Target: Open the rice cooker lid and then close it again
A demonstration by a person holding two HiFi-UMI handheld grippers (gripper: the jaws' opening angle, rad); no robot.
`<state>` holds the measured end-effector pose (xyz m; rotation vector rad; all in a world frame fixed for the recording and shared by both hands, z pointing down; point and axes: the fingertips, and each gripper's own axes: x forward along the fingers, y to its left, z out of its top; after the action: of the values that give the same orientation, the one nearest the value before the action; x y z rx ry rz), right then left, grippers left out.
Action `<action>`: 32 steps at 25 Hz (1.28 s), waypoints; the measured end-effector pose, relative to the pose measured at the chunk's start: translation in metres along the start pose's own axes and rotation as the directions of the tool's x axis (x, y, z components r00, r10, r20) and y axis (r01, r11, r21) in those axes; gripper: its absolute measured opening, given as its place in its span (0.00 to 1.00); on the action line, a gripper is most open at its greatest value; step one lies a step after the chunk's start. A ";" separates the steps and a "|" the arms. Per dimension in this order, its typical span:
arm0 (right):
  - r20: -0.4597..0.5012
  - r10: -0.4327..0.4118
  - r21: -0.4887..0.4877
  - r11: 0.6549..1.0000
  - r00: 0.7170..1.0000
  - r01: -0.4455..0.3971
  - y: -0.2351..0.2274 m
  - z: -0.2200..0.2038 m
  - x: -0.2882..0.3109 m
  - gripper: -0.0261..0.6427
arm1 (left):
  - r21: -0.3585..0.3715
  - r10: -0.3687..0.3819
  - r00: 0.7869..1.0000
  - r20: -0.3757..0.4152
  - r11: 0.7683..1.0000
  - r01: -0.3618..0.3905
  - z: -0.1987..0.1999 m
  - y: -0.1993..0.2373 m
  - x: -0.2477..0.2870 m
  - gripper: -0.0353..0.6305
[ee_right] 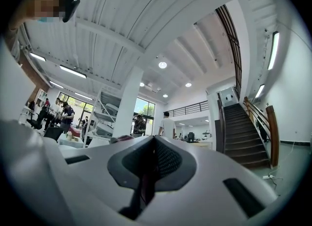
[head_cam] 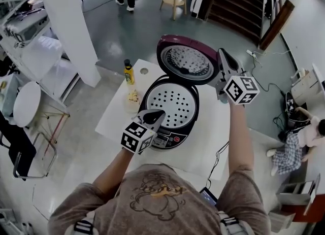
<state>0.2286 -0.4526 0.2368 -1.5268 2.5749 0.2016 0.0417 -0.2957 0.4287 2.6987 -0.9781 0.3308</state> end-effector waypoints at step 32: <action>-0.042 -0.039 0.050 0.998 0.998 0.041 -0.009 -0.010 -0.058 0.26 | -0.014 -0.038 0.999 0.000 0.999 0.038 -0.005 -0.011 -0.010 0.09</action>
<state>0.2635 -0.4091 0.2567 -1.5790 2.5572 0.1010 0.0406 -0.2805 0.4290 2.7009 -0.9246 0.3158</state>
